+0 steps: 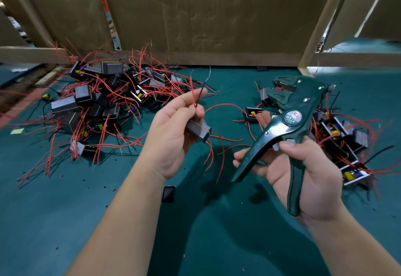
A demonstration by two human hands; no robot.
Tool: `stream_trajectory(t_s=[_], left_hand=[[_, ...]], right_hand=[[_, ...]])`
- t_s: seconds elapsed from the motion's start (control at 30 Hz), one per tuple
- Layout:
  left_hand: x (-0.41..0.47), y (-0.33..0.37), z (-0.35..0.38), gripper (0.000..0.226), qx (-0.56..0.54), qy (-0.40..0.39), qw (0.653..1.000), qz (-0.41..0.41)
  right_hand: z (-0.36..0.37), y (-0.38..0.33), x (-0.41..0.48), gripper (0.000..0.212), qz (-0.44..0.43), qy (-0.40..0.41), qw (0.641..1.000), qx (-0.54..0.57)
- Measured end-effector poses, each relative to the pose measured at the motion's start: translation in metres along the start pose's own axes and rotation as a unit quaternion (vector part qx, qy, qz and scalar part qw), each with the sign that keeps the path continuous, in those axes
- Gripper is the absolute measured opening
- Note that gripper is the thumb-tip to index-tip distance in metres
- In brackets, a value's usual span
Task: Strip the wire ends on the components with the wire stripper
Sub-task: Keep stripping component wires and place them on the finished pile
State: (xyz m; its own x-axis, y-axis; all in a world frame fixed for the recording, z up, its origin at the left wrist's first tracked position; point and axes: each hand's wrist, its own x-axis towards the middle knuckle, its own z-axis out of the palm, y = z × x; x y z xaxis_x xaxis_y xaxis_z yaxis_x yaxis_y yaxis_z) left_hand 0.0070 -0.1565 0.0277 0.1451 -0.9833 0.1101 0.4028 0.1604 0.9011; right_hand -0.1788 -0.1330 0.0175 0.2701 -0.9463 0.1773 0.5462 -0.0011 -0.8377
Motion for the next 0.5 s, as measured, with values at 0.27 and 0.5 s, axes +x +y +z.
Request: stream_trajectory(t_s=[0.27,0.5], left_hand=[[-0.001,-0.001,0.0,0.025,0.094,0.016,0.993,0.066],[-0.003,0.0,-0.002,0.008,0.177,0.02,0.981,0.073]], right_hand=[[-0.001,-0.016,0.004,0.074,0.138,-0.061,0.985,0.087],[0.004,-0.014,0.001,0.07,0.277,-0.16,0.932,0.168]])
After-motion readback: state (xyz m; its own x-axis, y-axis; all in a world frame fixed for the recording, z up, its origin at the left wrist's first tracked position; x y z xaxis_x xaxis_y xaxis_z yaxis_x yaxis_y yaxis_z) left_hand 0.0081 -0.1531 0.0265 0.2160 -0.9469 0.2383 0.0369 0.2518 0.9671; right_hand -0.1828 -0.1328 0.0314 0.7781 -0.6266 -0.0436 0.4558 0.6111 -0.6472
